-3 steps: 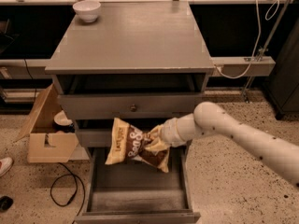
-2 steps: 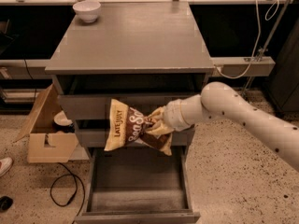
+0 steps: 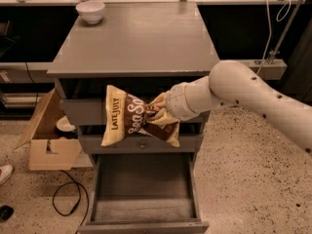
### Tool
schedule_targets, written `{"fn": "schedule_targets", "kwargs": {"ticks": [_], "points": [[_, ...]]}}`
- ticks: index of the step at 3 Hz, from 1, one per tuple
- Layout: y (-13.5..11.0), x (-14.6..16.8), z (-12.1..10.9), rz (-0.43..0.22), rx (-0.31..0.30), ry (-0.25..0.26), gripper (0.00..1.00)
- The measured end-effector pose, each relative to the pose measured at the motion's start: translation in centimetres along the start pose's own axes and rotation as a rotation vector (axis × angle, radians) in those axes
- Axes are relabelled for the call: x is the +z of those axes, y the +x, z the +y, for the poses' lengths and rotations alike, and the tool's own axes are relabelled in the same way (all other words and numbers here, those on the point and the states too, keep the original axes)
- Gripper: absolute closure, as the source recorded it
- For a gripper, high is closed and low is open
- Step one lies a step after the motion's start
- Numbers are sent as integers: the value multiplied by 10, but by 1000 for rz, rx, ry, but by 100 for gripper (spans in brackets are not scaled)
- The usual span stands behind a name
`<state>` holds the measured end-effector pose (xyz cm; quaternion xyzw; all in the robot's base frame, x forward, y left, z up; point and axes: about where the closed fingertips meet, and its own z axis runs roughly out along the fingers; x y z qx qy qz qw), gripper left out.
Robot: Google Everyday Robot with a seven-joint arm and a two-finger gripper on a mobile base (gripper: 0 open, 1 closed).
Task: Pick brown chip bag from bottom drawer and place on counter
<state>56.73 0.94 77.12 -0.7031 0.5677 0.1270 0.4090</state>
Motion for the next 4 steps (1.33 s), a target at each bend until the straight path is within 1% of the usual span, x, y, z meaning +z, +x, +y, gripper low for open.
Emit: {"fn": "schedule_targets", "kwargs": {"ticks": [1,2,3,4], "points": [[-13,-13,-18,7,-33,43,100],[-56,-48,-67,62,-134,151,100],[-116,-93,-163,162,-243,342,100],[-145,-104,-228,202,-257,447,100]]}}
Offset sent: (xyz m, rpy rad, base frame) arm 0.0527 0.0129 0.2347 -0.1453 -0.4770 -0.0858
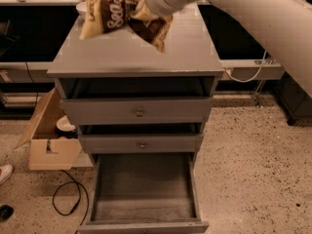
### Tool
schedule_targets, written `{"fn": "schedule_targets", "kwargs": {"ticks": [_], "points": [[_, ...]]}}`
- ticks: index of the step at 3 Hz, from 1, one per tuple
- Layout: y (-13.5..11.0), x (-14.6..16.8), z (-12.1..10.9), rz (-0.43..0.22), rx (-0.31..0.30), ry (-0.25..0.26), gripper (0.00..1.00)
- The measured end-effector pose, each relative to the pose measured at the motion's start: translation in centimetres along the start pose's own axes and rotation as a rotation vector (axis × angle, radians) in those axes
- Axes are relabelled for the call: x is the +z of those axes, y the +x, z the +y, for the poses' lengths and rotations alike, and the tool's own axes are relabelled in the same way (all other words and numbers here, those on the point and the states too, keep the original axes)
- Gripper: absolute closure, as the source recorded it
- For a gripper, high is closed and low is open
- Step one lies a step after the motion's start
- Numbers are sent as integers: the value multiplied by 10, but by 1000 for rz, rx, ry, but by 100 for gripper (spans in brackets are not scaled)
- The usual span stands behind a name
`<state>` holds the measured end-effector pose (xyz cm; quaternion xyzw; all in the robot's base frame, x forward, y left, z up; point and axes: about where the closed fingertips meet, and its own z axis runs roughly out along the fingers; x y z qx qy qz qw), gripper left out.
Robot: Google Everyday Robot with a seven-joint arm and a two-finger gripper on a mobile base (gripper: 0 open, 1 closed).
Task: Pick brown chip bag from bottom drawer and place on counter
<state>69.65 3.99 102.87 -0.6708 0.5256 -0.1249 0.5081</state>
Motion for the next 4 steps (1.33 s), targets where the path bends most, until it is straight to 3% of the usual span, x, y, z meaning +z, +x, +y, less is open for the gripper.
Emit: {"fn": "schedule_targets", "kwargs": {"ticks": [1,2,3,4], "points": [[18,34,-43,22,77,75,100],[49,100,-51,25,188,56,97],[70,136,-45,28,249,24,74],[73,137,-47,28,255,29,50]]}}
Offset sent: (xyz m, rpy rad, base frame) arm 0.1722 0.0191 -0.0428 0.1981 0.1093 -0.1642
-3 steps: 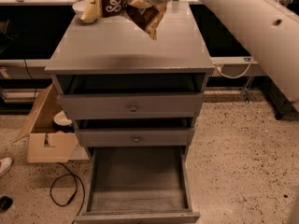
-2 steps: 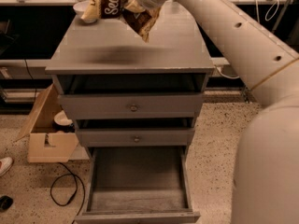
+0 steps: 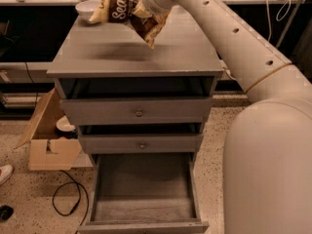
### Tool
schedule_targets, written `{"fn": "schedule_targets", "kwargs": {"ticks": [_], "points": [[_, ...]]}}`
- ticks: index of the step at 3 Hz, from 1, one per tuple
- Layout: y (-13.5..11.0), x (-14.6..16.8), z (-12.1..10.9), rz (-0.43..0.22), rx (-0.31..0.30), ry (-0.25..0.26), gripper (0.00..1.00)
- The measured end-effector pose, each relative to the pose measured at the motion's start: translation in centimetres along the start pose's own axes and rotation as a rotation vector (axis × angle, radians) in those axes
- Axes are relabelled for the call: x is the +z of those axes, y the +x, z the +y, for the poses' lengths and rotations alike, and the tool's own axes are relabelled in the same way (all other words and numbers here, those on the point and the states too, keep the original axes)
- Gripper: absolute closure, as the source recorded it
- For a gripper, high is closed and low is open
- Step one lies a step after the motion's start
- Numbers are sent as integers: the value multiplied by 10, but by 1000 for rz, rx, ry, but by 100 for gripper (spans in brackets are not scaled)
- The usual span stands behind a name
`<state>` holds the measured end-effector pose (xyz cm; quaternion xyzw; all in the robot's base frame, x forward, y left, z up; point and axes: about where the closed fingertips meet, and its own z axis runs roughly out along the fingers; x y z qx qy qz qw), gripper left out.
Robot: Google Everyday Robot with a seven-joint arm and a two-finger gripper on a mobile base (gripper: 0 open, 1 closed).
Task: Pick brown chip bag from bottom drawer and place on counter
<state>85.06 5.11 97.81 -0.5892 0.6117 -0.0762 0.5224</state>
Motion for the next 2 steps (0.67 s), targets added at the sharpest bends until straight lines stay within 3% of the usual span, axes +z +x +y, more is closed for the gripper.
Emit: {"fn": "schedule_targets", "kwargs": {"ticks": [2], "points": [[0,0,0,0,0,0,4]]}}
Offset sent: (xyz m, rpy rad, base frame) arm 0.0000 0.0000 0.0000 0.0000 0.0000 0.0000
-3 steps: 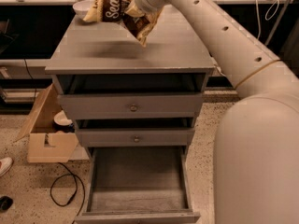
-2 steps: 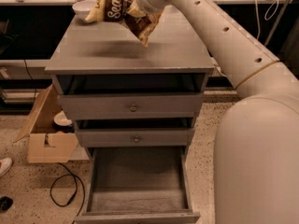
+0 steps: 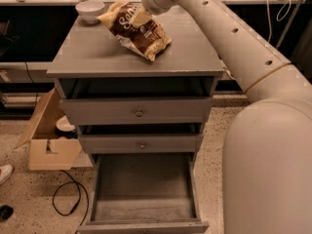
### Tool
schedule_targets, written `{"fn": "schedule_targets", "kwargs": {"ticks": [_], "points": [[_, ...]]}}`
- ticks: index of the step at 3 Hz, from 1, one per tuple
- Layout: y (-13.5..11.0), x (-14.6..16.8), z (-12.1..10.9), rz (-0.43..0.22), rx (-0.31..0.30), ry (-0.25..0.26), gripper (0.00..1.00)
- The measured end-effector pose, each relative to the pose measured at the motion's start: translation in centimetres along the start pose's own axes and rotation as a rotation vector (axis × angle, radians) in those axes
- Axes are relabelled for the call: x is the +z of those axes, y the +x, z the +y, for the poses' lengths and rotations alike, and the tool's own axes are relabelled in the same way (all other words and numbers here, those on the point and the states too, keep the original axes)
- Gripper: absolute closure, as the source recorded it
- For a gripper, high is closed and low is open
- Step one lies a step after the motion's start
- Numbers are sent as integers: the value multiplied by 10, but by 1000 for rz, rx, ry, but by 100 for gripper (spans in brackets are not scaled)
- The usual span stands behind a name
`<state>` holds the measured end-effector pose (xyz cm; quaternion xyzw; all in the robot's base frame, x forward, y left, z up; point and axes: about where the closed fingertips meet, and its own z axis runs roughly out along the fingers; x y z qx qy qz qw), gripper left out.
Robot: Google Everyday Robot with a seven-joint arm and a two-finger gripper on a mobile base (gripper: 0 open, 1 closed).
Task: Pick brown chip bag from bottom drawer and place on counter
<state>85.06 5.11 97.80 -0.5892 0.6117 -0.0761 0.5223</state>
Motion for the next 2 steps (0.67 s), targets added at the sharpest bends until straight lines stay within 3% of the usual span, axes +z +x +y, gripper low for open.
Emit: {"fn": "schedule_targets", "kwargs": {"ticks": [1,2], "points": [[-12,-17,-9,-18,-14,34,0],[-31,-61,-28,-49,-28,123,0]]}}
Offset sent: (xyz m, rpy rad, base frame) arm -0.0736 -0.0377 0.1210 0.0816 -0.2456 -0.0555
